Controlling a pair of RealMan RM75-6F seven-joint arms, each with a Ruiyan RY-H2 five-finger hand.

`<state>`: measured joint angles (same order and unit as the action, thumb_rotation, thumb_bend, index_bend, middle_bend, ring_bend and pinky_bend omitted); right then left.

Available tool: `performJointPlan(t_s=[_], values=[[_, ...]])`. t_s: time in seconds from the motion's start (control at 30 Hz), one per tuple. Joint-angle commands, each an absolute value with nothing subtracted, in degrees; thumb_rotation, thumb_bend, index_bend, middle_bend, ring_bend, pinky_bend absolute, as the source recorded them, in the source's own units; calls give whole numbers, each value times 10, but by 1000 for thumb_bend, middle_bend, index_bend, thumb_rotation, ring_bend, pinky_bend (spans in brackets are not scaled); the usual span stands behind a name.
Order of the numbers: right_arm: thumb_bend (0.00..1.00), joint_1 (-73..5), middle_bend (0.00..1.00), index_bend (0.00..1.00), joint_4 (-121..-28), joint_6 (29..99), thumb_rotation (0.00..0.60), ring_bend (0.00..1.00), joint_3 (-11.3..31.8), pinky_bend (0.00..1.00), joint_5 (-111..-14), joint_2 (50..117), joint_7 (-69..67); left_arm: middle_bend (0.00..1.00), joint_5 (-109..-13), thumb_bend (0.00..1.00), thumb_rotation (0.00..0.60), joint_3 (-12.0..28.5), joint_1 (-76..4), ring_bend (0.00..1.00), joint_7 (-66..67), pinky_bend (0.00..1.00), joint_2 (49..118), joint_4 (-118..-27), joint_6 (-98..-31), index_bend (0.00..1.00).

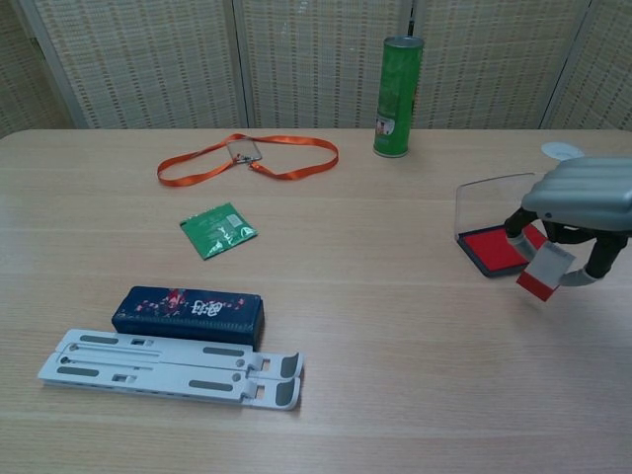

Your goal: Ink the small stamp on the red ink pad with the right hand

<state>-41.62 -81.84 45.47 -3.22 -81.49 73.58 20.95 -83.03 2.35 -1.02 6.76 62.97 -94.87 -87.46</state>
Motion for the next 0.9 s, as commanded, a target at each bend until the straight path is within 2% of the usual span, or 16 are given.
performJointPlan(t_s=[0.03,0.63,0.9], values=[[272,-418,1000,891,-806,449,600,903,-33,841,-819,749,210,72,-832,230,600,23,-10,98,67,269,629,-949,-876,0],[272,-420,1000,891,-760,429,600,903,-35,842,-822,786,205,72,-834,230,600,24,-7,98,57,269,625,-950,-881,0],[271,-418,1000,890,-766,435,600,903,-33,841,-828,780,196,72,-835,230,600,24,-7,98,57,269,625,-949,-881,0]])
